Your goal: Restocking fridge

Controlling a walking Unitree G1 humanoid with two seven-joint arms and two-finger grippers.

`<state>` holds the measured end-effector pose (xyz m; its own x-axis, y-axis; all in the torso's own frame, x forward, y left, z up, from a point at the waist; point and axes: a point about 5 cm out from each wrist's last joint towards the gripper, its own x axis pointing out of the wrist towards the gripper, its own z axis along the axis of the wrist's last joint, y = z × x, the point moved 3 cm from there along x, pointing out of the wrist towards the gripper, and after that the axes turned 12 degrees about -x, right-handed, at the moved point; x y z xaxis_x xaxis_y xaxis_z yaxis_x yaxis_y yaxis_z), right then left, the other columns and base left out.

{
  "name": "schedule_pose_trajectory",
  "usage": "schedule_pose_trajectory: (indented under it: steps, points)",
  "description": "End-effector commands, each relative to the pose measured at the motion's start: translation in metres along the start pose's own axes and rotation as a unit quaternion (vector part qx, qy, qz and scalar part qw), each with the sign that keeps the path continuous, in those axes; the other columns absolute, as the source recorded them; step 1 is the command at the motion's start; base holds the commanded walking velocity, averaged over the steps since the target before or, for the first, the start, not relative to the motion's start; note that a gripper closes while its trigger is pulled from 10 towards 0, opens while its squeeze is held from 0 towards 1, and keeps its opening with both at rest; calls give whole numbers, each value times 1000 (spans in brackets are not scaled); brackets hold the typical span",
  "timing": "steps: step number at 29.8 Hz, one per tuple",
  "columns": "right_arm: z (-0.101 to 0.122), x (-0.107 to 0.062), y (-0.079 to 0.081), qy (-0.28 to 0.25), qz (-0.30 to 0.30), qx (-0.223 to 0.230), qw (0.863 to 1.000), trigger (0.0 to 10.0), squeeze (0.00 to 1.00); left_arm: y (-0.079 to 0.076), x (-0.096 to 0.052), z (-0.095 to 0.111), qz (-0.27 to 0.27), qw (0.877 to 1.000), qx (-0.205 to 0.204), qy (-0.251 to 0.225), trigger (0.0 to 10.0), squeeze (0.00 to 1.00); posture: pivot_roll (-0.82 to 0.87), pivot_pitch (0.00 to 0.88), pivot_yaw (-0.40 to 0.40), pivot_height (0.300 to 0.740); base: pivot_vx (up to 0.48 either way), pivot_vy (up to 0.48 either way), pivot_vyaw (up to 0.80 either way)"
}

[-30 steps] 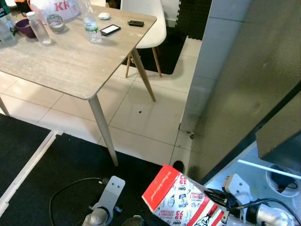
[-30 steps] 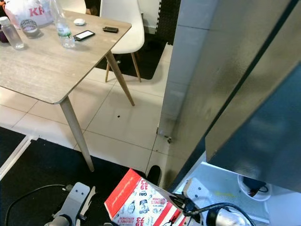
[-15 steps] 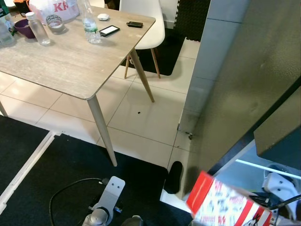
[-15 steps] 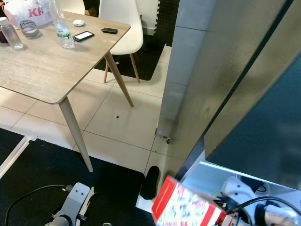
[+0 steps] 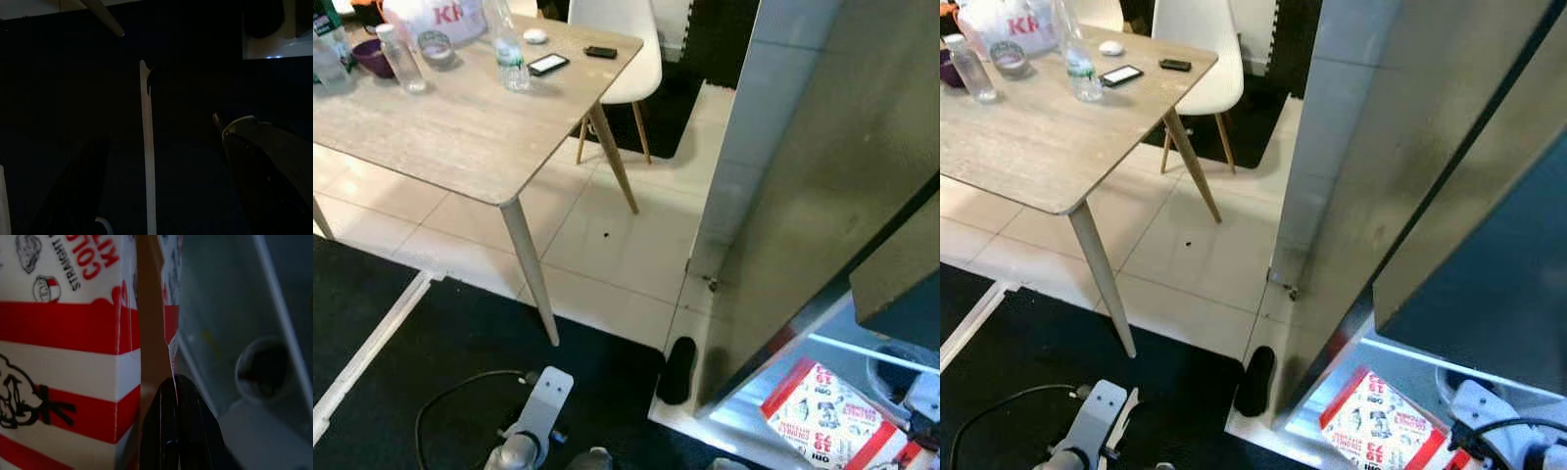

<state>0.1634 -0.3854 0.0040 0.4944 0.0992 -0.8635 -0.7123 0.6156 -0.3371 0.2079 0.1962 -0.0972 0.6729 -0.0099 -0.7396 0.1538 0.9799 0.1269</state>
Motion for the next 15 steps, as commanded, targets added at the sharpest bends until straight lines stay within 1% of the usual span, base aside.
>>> schedule_pose_trajectory:
  steps: [1,2,3,4,5,6,7,8,10,11,12,14,15]
  points:
    - [-13,-3,-7,10,-47,92,995,10000,0,8,-3,-10,8,1000,-1,16,10000,0,-79,112,-17,740,0,0,0]
    - [-14,-2,-9,5,-65,128,990,10000,0,8,-3,-10,8,1000,0,16,10000,0,-79,112,-17,740,0,0,0]
    - [-12,1,-14,-13,-95,185,978,10000,0,8,-3,-10,9,1000,-1,16,10000,0,-78,111,-19,740,0,0,0]
    - [-12,1,-14,-13,-95,185,978,10000,0,8,-3,-10,9,1000,-1,16,10000,0,-78,111,-19,740,0,0,0]
    - [-10,3,-17,-25,-113,219,969,10000,0,8,-3,-10,9,1000,-2,16,10000,0,-78,111,-19,740,0,0,0]
    - [-10,3,-17,-25,-113,219,969,10000,0,8,-3,-10,9,1000,-2,16,10000,0,-78,111,-19,740,0,0,0]
    - [-1,13,-19,-72,-161,313,933,10000,0,4,-2,-8,6,1000,-6,12,10000,0,-75,110,-19,740,0,0,0]
    - [-1,13,-19,-72,-161,313,933,10000,0,4,-2,-8,6,1000,-6,12,10000,0,-75,110,-19,740,0,0,0]
    - [15,30,-12,-124,-189,393,891,10000,0,0,-2,-6,-1,1000,-4,6,10000,0,-73,109,-11,740,0,0,0]
    - [15,30,-12,-124,-189,393,891,10000,0,0,-2,-6,-1,1000,-4,6,10000,0,-73,109,-11,740,0,0,0]
    - [21,35,-9,-142,-194,419,876,10000,0,-1,-2,-5,-4,1000,-1,5,10000,0,-74,109,-12,740,0,0,0]
    - [28,46,-2,-147,-209,450,856,10000,0,0,-2,-4,-6,1000,0,2,10000,0,-68,105,-9,740,0,0,0]
    - [28,46,-2,-147,-209,450,856,10000,0,0,-2,-4,-6,1000,0,2,10000,0,-68,105,-9,740,0,0,0]
